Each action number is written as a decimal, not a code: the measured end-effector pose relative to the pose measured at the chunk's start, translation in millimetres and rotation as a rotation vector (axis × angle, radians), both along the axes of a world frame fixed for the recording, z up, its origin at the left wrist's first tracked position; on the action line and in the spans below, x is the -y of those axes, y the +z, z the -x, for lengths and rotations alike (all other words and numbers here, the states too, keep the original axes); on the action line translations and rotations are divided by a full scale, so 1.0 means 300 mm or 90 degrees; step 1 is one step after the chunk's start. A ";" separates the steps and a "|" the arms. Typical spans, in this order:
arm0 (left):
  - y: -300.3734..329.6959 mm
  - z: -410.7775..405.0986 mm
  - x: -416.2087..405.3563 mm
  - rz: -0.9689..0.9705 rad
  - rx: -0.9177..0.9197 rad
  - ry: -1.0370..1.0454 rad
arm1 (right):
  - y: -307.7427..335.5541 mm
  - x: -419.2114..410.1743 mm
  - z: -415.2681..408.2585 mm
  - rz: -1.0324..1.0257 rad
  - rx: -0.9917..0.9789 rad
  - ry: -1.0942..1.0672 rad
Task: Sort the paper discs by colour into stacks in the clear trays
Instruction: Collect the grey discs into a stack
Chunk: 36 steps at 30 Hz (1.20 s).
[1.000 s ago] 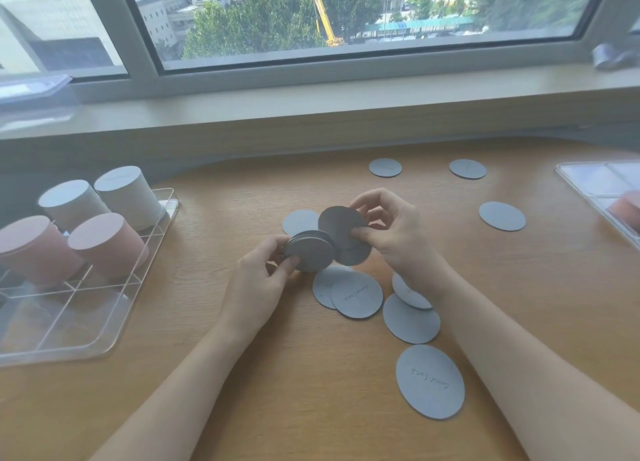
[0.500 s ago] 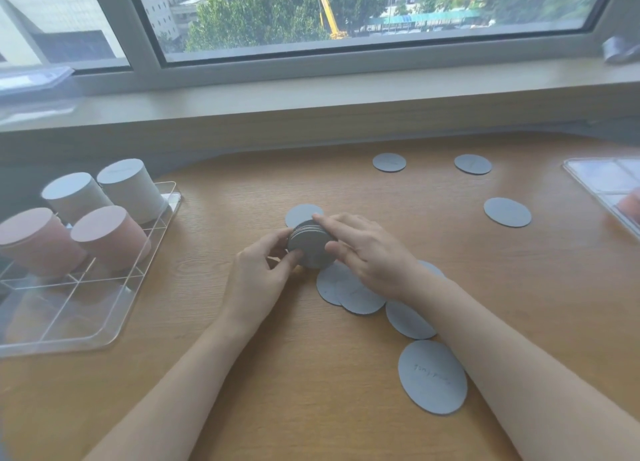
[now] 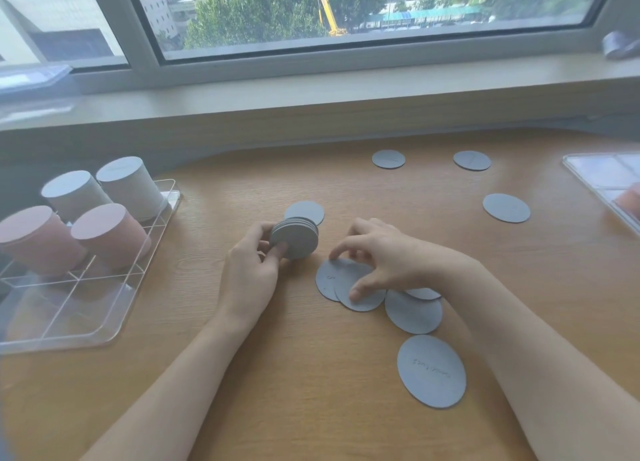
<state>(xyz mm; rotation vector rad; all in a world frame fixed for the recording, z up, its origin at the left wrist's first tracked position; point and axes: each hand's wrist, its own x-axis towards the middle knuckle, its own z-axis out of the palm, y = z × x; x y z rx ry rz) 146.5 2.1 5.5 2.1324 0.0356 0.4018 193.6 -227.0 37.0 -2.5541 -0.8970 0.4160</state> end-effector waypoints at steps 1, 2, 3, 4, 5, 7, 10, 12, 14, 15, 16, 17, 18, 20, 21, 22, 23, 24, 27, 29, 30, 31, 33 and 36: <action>-0.001 -0.001 -0.001 0.002 0.002 -0.003 | 0.001 -0.003 0.002 0.000 0.006 0.001; -0.002 -0.002 0.000 0.003 0.003 -0.007 | 0.004 -0.003 0.005 -0.007 0.005 -0.001; -0.003 -0.002 0.000 0.003 0.003 -0.010 | 0.007 -0.001 0.008 -0.024 -0.004 -0.012; -0.004 -0.002 0.001 0.002 0.003 -0.012 | 0.008 0.004 0.010 -0.048 -0.021 -0.033; -0.006 -0.003 0.000 0.004 0.003 -0.012 | 0.008 0.006 0.012 -0.076 -0.043 -0.059; -0.006 -0.005 -0.001 0.012 0.001 -0.009 | 0.005 0.006 0.008 -0.133 -0.059 -0.115; -0.007 -0.006 -0.005 0.025 -0.004 -0.015 | -0.001 0.002 -0.012 -0.227 -0.011 -0.217; -0.007 -0.007 -0.006 0.029 -0.009 -0.034 | -0.011 0.002 -0.022 -0.281 0.045 -0.264; -0.007 -0.006 -0.001 0.017 -0.014 -0.064 | -0.033 -0.004 -0.030 -0.325 0.094 -0.278; -0.005 -0.004 0.005 0.006 -0.016 -0.077 | -0.045 -0.013 -0.030 -0.349 0.100 -0.274; -0.004 -0.001 0.010 -0.004 -0.015 -0.088 | -0.055 -0.025 -0.029 -0.376 0.093 -0.264; -0.002 0.002 0.016 -0.010 -0.011 -0.097 | -0.061 -0.039 -0.024 -0.402 0.077 -0.249; 0.001 0.005 0.021 -0.015 -0.003 -0.100 | -0.066 -0.052 -0.020 -0.422 0.058 -0.228; 0.006 0.009 0.029 -0.034 0.016 -0.098 | -0.069 -0.078 -0.005 -0.433 0.010 -0.164; 0.006 0.010 0.031 -0.043 0.024 -0.098 | -0.069 -0.089 0.005 -0.423 -0.014 -0.126; 0.003 0.011 0.034 -0.052 0.032 -0.101 | -0.070 -0.099 0.014 -0.403 -0.032 -0.090; -0.002 0.009 0.036 -0.062 0.040 -0.105 | -0.071 -0.109 0.023 -0.377 -0.035 -0.059; -0.008 0.007 0.037 -0.077 0.046 -0.109 | -0.077 -0.116 0.025 -0.346 -0.010 -0.040; -0.022 -0.007 0.038 -0.145 0.057 -0.137 | -0.094 -0.114 0.012 -0.267 0.109 -0.044; -0.019 -0.021 0.034 -0.147 0.060 -0.151 | -0.089 -0.091 -0.001 -0.272 0.105 -0.091; -0.013 -0.035 0.029 -0.148 0.060 -0.142 | -0.088 -0.076 -0.008 -0.278 0.098 -0.112; -0.010 -0.057 0.019 -0.161 0.059 -0.122 | -0.086 -0.060 -0.015 -0.281 0.101 -0.130; -0.009 -0.116 -0.002 -0.230 0.030 -0.081 | -0.088 -0.037 -0.030 -0.285 0.122 -0.161; -0.005 -0.213 -0.025 -0.348 -0.049 -0.109 | -0.096 -0.022 -0.049 -0.295 0.127 -0.194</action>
